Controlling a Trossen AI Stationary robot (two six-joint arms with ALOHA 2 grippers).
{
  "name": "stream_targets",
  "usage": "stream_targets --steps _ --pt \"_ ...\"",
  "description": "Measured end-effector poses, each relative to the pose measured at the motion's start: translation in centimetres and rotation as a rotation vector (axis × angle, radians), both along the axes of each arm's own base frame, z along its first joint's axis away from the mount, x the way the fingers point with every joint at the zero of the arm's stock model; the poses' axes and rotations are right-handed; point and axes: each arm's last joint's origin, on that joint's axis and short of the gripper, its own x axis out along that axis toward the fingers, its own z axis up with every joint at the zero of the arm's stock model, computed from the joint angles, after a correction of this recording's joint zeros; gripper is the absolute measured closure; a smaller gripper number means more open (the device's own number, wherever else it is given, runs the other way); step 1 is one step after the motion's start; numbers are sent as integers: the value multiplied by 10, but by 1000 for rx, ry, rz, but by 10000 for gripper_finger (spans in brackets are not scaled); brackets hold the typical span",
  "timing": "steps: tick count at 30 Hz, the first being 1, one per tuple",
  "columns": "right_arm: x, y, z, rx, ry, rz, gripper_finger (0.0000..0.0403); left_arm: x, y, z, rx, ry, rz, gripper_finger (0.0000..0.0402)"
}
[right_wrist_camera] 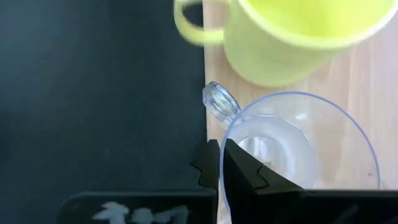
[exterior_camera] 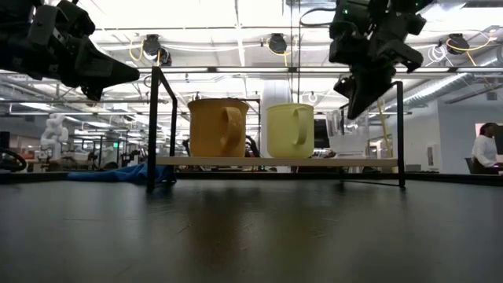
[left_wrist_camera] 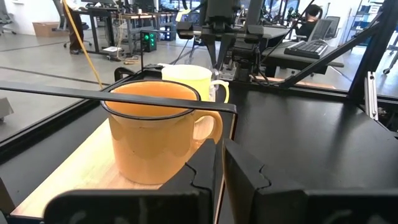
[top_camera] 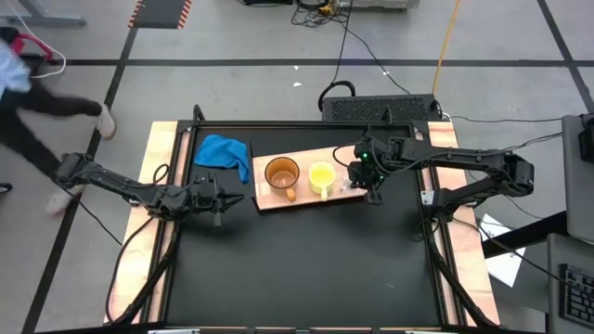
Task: Stack small to large cups/mugs on shelf
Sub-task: Put the transparent mug on the shelf
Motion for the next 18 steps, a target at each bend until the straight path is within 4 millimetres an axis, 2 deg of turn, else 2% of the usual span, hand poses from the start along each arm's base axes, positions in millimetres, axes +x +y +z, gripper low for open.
stream_targets --steps 4,18 --pt "-2 0 -8 -21 1 -6 403 0 0 0 1 0 0 369" --pt "-2 0 -8 -27 -10 -7 395 0 0 0 6 0 0 369"
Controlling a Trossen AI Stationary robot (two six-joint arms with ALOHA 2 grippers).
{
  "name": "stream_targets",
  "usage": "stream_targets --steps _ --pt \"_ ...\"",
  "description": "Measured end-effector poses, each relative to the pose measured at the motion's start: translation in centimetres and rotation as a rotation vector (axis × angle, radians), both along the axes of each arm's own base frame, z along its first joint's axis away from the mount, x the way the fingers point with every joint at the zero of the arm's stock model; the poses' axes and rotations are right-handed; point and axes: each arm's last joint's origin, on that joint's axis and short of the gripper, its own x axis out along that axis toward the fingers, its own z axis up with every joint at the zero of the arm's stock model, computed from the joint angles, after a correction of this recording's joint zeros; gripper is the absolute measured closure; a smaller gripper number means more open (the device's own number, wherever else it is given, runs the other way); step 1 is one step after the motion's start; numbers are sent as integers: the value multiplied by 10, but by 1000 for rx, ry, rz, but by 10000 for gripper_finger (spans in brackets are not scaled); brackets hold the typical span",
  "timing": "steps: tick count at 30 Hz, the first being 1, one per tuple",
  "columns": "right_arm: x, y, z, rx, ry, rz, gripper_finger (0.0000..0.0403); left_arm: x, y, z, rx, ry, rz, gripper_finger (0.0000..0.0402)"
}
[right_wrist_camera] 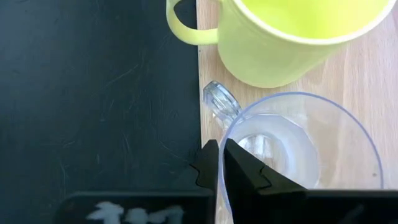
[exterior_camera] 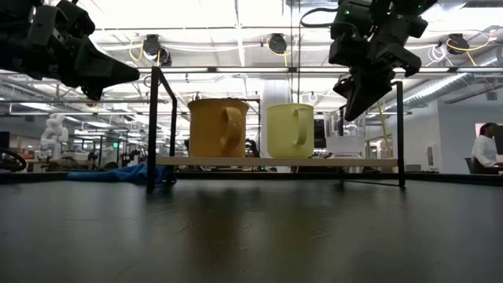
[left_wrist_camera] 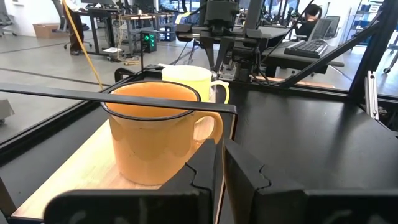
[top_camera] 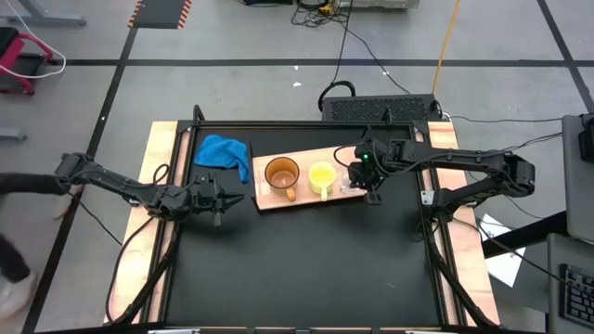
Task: Stack small to large cups/mugs on shelf
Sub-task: Put the transparent mug on the shelf, then return to Home Position
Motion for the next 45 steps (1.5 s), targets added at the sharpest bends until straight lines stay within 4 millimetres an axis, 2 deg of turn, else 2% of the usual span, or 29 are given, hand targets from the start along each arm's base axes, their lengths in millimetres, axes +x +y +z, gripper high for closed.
stream_targets --steps 10,19,24,29,35,38,41,45 --pt "0 0 -1 8 9 -14 332 0 0 0 -4 -1 0 369" --pt "0 0 1 6 -9 -21 308 0 0 0 -6 -1 -10 369" --pt "-5 2 10 -13 -55 -16 297 0 0 0 -6 0 -10 369" --pt "-18 6 30 -43 -146 -15 290 0 0 0 1 -1 -10 369" --pt "-47 18 63 -97 -322 -11 308 0 0 4 34 -27 -12 372" --pt "-65 24 78 -121 -409 -9 344 0 0 4 56 -25 -14 392" --pt "-82 31 89 -124 -478 -17 390 0 0 4 60 -27 -7 397" --pt "-101 38 97 -83 -537 -70 398 0 1 4 67 -26 21 399"
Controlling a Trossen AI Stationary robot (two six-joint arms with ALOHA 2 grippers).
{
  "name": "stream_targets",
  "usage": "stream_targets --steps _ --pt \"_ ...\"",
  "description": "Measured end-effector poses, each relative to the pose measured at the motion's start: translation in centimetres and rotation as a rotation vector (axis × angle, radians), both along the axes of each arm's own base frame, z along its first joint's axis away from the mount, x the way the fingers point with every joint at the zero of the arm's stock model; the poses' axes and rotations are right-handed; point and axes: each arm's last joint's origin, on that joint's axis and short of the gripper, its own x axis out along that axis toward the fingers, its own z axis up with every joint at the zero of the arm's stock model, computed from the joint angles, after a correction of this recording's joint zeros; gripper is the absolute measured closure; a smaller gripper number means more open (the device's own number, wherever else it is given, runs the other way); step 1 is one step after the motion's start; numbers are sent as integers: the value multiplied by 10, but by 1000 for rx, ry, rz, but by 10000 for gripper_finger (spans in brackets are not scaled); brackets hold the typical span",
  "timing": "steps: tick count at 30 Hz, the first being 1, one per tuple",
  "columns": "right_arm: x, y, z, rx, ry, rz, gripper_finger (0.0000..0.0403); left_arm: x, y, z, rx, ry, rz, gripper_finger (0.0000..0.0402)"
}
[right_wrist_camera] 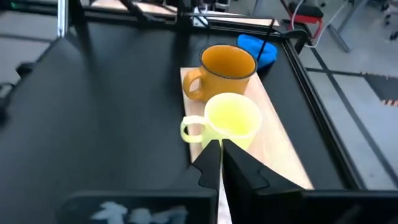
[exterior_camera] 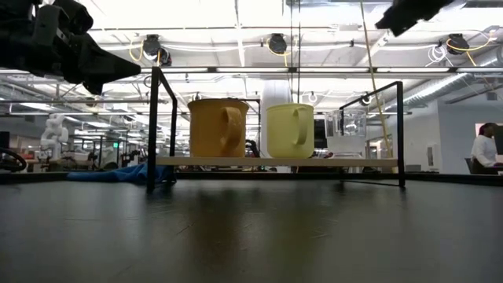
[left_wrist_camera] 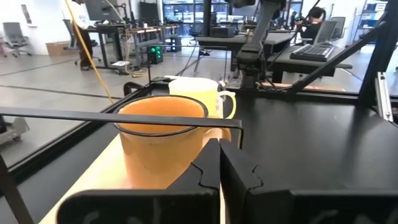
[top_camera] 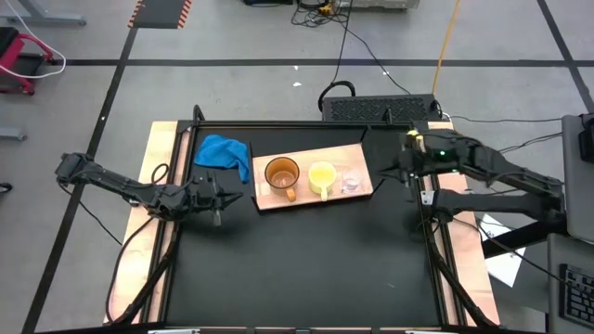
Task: Stack small to large cups/mugs on shelf
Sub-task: Return to Home Position
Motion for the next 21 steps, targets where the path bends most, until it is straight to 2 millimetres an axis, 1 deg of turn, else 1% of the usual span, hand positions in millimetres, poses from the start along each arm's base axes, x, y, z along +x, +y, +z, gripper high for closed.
stream_targets --steps 6,10,13,15,17,21 --pt "-30 10 1 102 -25 -49 402 -2 1 2 7 -13 18 400" --pt "-46 18 -11 152 -108 -47 402 -5 2 3 13 -16 20 400" --pt "-54 22 -29 178 -156 -33 403 -7 1 4 18 -15 24 401" --pt "-55 23 -41 196 -199 -25 403 -9 1 4 19 -15 30 401" --pt "-53 24 -55 211 -223 -13 403 -11 0 5 22 -20 33 401" --pt "-47 26 -77 235 -275 22 403 -15 -2 6 19 -31 32 401"
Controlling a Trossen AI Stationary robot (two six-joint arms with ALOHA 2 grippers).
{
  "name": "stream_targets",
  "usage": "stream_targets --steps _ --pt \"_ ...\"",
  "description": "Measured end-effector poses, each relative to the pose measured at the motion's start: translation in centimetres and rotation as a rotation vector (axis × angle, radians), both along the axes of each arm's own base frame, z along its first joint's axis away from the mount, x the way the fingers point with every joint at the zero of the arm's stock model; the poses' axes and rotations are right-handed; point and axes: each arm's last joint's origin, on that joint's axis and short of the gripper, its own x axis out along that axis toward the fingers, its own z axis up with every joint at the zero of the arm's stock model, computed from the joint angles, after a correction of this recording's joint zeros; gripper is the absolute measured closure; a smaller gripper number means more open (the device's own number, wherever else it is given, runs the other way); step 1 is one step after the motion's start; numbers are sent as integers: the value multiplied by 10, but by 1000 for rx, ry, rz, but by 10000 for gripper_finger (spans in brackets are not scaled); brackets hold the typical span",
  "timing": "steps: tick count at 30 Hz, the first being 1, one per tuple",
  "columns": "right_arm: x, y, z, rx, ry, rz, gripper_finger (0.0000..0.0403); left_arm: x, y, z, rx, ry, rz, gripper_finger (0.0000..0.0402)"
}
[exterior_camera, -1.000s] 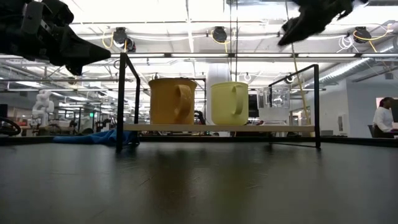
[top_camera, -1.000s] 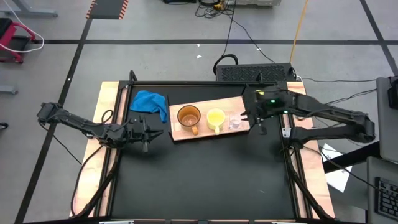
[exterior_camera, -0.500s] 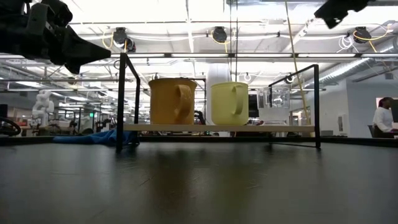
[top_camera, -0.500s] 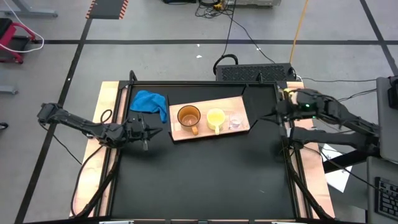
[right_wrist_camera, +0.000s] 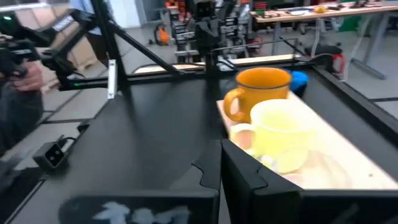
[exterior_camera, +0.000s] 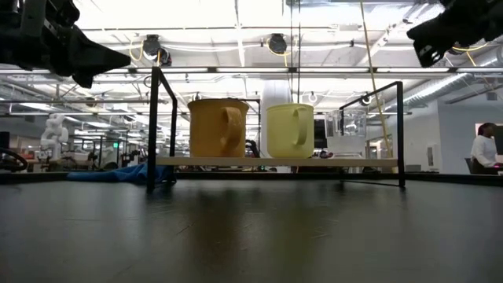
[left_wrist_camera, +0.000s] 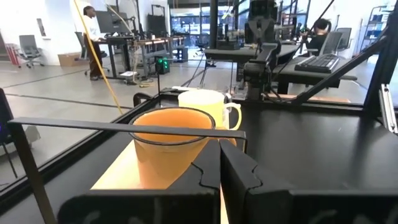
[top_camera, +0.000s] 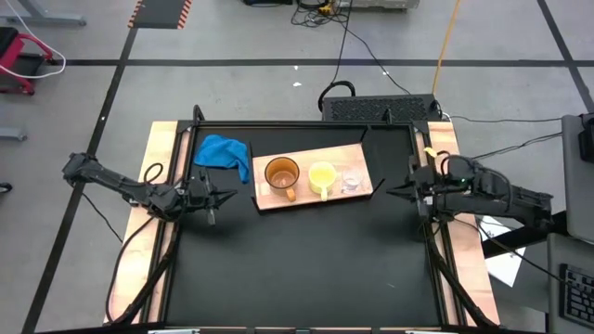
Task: Stack small to large cups/mugs on shelf
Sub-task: Return to Home Position
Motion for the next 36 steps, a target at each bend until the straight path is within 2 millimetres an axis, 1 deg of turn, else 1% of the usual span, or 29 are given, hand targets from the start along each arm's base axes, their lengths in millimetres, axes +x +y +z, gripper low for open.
stream_targets --steps 3,9,14,17,22,25,28,32,36 --pt "4 2 -12 16 -14 32 403 -3 -2 -1 5 8 1 401" --pt "13 7 -26 81 -75 81 403 -7 -8 -2 10 18 -14 401" --pt "22 10 -49 69 -111 84 403 -10 -13 -2 25 24 -13 401" --pt "25 14 -60 50 -134 126 403 -12 -16 -1 26 19 -16 401" --pt "26 19 -68 -35 -154 183 403 -16 -21 1 20 1 -40 401" --pt "27 19 -74 -80 -141 139 403 -19 -22 2 31 -6 -32 401" --pt "28 19 -81 -107 -122 126 403 -22 -23 3 45 -9 -2 401" --pt "28 19 -92 -124 -104 128 403 -24 -25 3 50 -8 -5 401" --pt "29 20 -86 -136 -186 125 403 -25 -27 0 49 8 -24 402"
